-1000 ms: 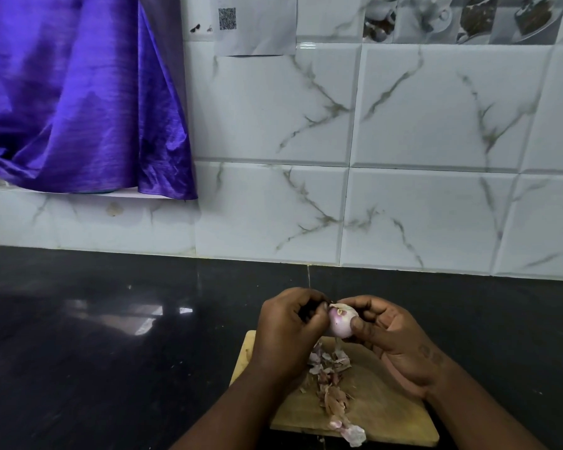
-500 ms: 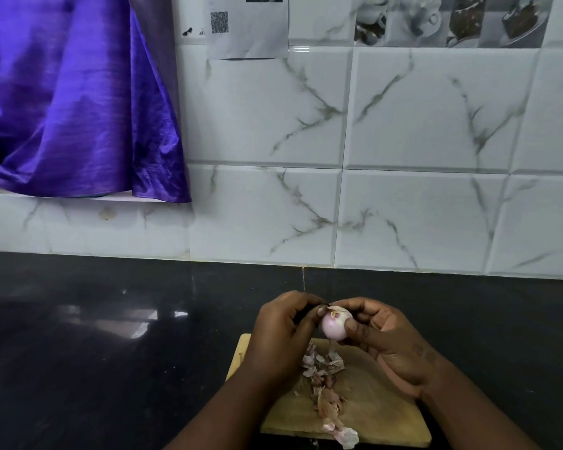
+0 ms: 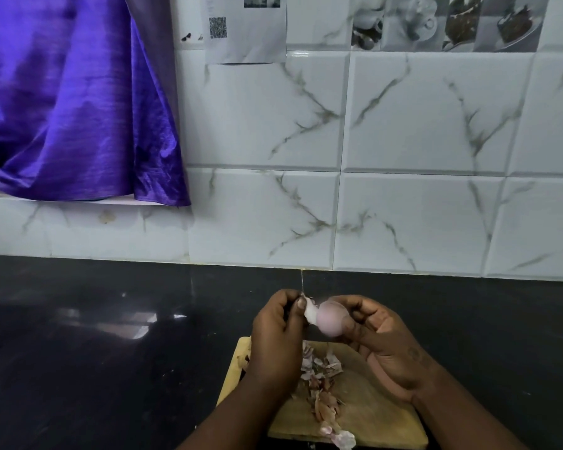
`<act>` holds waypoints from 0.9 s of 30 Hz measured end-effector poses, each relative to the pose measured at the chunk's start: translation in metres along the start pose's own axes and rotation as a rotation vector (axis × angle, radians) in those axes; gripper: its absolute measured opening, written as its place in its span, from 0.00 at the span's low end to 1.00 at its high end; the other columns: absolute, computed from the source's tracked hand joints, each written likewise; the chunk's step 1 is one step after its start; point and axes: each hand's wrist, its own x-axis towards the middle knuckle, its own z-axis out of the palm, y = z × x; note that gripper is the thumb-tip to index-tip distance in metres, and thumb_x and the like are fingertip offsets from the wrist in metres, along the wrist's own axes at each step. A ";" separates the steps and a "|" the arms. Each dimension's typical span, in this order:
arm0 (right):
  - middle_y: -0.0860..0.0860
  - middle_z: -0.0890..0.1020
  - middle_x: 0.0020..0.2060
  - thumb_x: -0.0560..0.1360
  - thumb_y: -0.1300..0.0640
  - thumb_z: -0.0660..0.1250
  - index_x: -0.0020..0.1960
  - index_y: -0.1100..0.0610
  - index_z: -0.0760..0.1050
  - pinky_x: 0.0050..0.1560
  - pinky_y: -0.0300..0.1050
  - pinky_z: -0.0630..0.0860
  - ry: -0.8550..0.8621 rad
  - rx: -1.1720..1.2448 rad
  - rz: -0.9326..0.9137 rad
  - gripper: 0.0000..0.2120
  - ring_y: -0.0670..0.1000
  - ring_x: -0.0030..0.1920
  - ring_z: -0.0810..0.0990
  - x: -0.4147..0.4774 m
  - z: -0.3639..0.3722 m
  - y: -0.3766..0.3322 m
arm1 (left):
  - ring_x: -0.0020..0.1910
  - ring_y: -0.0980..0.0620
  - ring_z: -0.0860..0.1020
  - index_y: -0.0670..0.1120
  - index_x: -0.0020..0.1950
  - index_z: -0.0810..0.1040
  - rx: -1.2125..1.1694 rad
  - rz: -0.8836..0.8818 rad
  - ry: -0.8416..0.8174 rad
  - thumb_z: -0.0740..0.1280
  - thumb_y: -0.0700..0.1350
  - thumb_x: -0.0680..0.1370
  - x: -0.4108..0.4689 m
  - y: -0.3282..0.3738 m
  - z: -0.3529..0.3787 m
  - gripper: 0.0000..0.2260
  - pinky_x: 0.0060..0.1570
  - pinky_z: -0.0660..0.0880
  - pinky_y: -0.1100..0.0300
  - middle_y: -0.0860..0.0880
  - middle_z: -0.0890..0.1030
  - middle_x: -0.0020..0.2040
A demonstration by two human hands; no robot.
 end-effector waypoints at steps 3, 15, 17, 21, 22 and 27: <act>0.64 0.83 0.60 0.61 0.50 0.86 0.61 0.60 0.82 0.58 0.54 0.82 -0.032 0.041 0.016 0.32 0.60 0.60 0.83 0.000 0.002 -0.001 | 0.47 0.37 0.83 0.49 0.46 0.83 -0.083 -0.104 -0.006 0.64 0.39 0.85 0.001 -0.001 0.000 0.12 0.50 0.81 0.38 0.44 0.86 0.44; 0.63 0.83 0.62 0.67 0.65 0.78 0.61 0.59 0.83 0.61 0.50 0.81 -0.106 0.000 0.037 0.22 0.63 0.66 0.80 -0.002 0.001 0.002 | 0.48 0.37 0.84 0.50 0.44 0.83 -0.007 -0.289 0.025 0.64 0.44 0.84 0.007 -0.023 -0.002 0.11 0.49 0.83 0.35 0.44 0.86 0.43; 0.64 0.83 0.62 0.65 0.65 0.81 0.61 0.61 0.82 0.58 0.50 0.82 -0.123 0.067 0.036 0.25 0.65 0.64 0.80 -0.003 0.001 -0.001 | 0.41 0.40 0.81 0.49 0.44 0.83 -0.040 -0.331 0.051 0.64 0.43 0.84 0.010 -0.020 -0.004 0.11 0.42 0.81 0.41 0.45 0.84 0.41; 0.64 0.82 0.61 0.57 0.60 0.87 0.61 0.62 0.82 0.53 0.52 0.84 -0.113 0.273 0.041 0.34 0.61 0.58 0.84 -0.004 -0.007 -0.011 | 0.35 0.54 0.74 0.45 0.46 0.81 -0.027 -0.337 0.144 0.65 0.42 0.85 0.016 -0.004 -0.022 0.10 0.35 0.72 0.58 0.48 0.80 0.38; 0.65 0.81 0.63 0.58 0.59 0.87 0.62 0.62 0.81 0.55 0.53 0.84 -0.104 0.267 0.050 0.35 0.61 0.58 0.84 -0.004 -0.009 -0.011 | 0.35 0.55 0.75 0.45 0.45 0.82 0.067 -0.257 0.118 0.66 0.41 0.84 0.014 0.003 -0.023 0.09 0.35 0.72 0.61 0.48 0.82 0.39; 0.67 0.79 0.66 0.68 0.59 0.80 0.66 0.64 0.79 0.58 0.53 0.82 -0.092 0.193 0.127 0.28 0.61 0.61 0.82 -0.002 -0.004 -0.005 | 0.32 0.55 0.73 0.50 0.29 0.72 0.582 0.103 -0.016 0.71 0.47 0.76 -0.006 0.023 -0.013 0.16 0.30 0.65 0.63 0.52 0.74 0.30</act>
